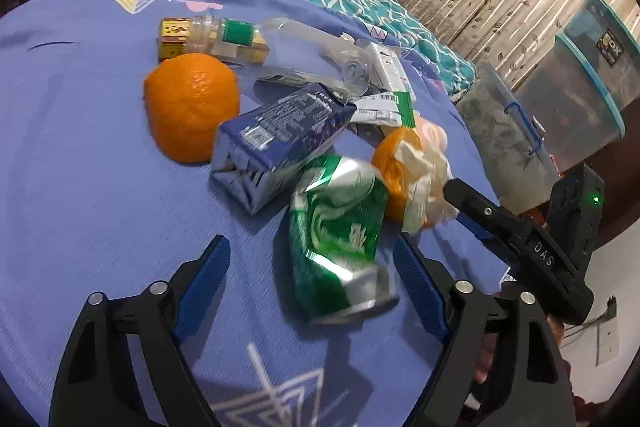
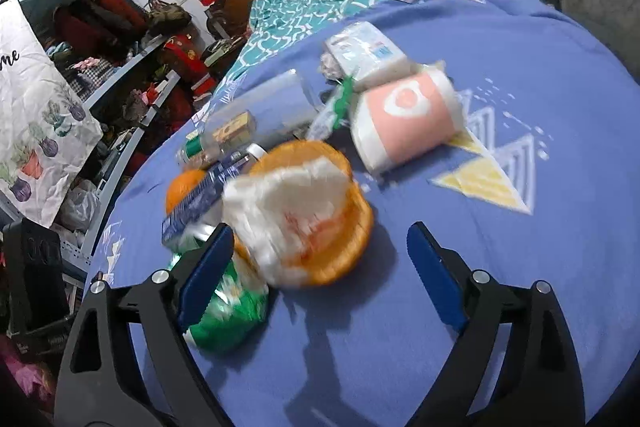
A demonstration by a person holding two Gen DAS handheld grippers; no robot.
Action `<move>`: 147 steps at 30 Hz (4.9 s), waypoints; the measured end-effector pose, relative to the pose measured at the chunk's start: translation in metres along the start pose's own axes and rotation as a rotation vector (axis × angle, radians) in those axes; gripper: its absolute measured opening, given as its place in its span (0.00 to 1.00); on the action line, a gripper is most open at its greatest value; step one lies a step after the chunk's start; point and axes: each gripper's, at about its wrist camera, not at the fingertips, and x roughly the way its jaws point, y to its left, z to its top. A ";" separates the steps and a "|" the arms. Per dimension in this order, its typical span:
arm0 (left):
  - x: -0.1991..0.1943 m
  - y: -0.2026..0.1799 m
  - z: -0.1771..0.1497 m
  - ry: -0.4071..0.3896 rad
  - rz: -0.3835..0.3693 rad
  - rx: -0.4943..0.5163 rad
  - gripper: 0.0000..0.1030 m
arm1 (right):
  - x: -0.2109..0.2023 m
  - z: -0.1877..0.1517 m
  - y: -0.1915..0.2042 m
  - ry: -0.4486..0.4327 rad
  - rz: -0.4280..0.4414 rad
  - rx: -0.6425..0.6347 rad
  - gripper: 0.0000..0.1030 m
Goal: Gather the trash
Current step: 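Grasp the green can with the left tool while the right grasps tissue, then carry the can and tissue to the beige bin and release both, then grasp the orange peel with the left tool while the right grasps the pink cup, then carry the peel and pink cup to the bin and release both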
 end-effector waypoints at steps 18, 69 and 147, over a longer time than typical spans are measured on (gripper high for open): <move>-0.021 -0.048 -0.008 -0.063 -0.154 0.166 0.18 | -0.102 -0.018 -0.031 -0.304 -0.074 -0.017 0.27; 0.017 -0.090 0.009 0.017 -0.001 0.164 0.59 | -0.088 0.001 -0.121 -0.152 0.057 0.155 0.56; 0.224 -0.322 -0.010 0.438 -0.202 0.459 0.10 | -0.197 -0.036 -0.281 -0.281 -0.403 0.284 0.62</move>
